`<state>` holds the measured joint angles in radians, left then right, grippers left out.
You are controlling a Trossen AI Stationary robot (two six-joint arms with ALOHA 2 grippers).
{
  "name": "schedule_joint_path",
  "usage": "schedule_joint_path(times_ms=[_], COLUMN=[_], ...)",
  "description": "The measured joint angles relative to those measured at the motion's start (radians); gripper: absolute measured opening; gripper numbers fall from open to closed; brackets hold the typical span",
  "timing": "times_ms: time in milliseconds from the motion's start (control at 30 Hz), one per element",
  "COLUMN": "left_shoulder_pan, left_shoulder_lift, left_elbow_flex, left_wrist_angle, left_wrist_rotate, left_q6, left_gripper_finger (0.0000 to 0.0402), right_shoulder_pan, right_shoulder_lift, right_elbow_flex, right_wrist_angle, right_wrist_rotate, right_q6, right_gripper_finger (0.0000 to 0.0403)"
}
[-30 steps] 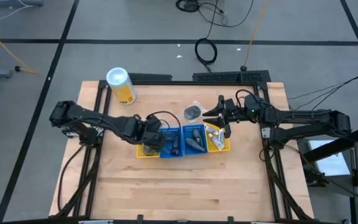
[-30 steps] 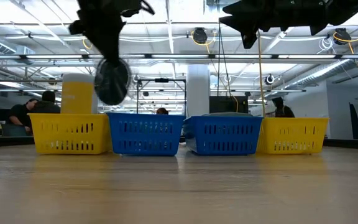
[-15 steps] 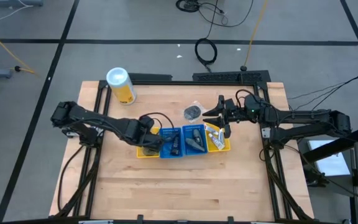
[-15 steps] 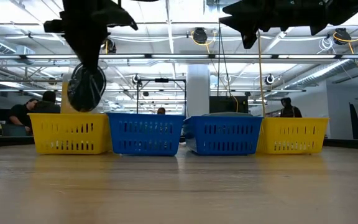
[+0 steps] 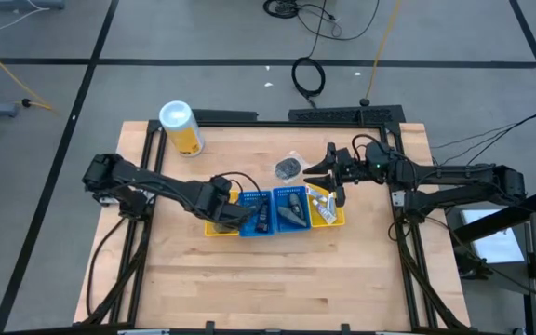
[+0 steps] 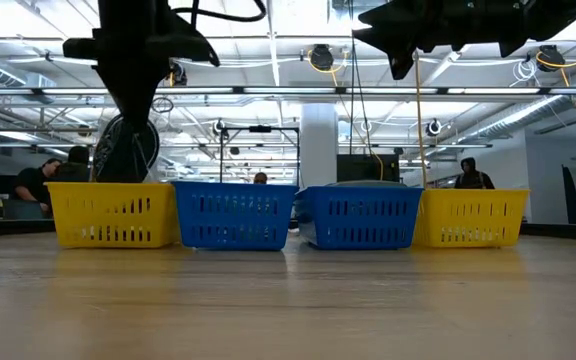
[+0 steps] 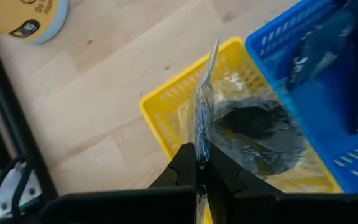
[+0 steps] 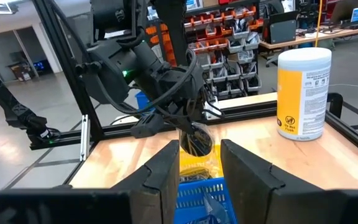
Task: Pick & Place Travel size toiletries
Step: Put the hairbrush into the left yellow bin
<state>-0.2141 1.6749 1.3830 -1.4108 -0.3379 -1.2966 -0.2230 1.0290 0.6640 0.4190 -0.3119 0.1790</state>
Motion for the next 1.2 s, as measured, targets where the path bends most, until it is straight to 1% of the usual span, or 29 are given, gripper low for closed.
schedule_joint_path(times_ms=[233, 500, 867, 1033, 1200], left_shoulder_pan=[0.0, 0.0, 0.0, 0.0, 0.0], left_shoulder_lift=[0.016, 0.021, 0.021, 0.021, 0.021], left_elbow_flex=[0.0, 0.0, 0.0, 0.0, 0.0], left_wrist_angle=[-0.001, -0.003, -0.006, 0.001, 0.024], left_wrist_rotate=[0.0, -0.001, -0.001, -0.001, 0.024], left_q6=[0.001, 0.003, 0.012, 0.013, 0.03], left_gripper_finger=[0.0008, 0.0042, 0.0105, 0.014, 0.0175], right_shoulder_pan=[0.0, 0.0, 0.0, 0.0, 0.0], right_shoulder_lift=[0.0, 0.0, 0.0, 0.0, 0.0], right_elbow_flex=[0.0, 0.0, 0.0, 0.0, 0.0], right_wrist_angle=[-0.001, -0.003, -0.006, -0.006, -0.006], right_wrist_rotate=[0.0, 0.0, 0.0, 0.0, 0.0], right_q6=[-0.008, -0.008, -0.008, -0.008, -0.008], right_gripper_finger=[0.011, 0.011, 0.0109, 0.0109, 0.011])
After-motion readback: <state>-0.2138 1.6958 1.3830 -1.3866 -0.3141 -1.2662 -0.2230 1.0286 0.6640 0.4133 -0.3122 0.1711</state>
